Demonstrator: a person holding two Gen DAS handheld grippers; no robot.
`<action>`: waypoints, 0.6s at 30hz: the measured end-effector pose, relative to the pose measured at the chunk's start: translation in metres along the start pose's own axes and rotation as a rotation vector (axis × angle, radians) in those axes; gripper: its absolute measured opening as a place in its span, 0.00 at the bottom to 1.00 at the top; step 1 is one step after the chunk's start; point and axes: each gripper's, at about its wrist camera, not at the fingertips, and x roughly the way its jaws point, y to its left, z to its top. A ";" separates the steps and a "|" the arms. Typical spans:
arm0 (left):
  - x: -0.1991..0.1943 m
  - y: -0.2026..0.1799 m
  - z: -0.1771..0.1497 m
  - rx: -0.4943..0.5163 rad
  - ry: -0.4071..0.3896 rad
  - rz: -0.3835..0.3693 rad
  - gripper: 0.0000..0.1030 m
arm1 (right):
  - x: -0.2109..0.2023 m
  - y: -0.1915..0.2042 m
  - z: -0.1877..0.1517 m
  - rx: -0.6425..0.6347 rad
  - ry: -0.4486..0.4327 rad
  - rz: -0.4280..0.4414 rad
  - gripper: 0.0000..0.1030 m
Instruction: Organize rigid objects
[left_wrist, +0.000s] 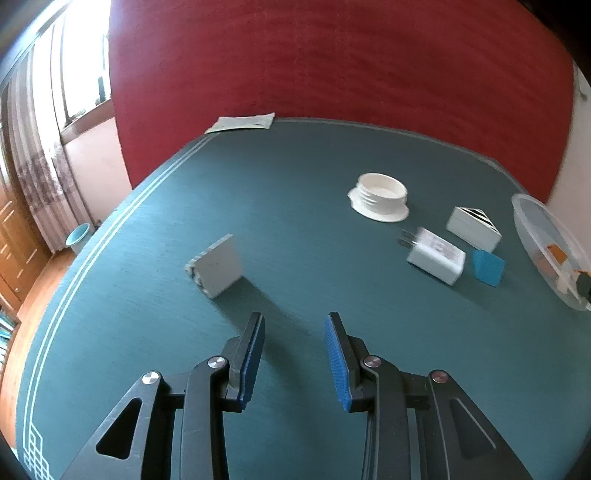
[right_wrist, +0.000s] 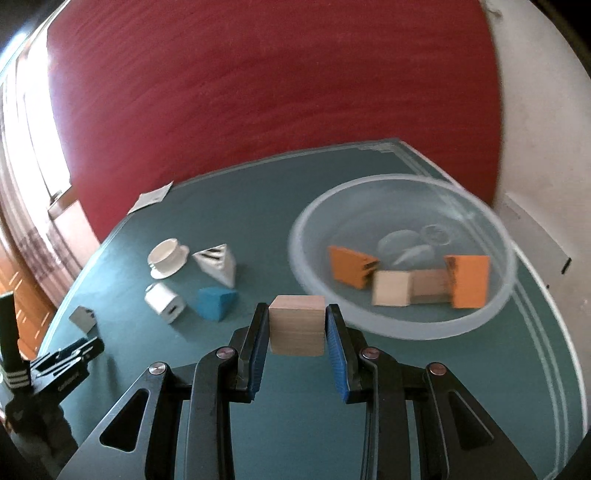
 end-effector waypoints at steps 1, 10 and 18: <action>0.000 -0.004 0.000 0.003 0.002 -0.003 0.35 | -0.002 -0.003 0.001 0.003 -0.005 -0.006 0.31; -0.011 -0.023 -0.006 0.020 0.004 -0.028 0.35 | -0.008 -0.037 0.011 0.044 -0.040 -0.070 0.31; -0.017 -0.033 -0.006 0.028 -0.002 -0.037 0.35 | -0.006 -0.061 0.023 0.063 -0.083 -0.118 0.31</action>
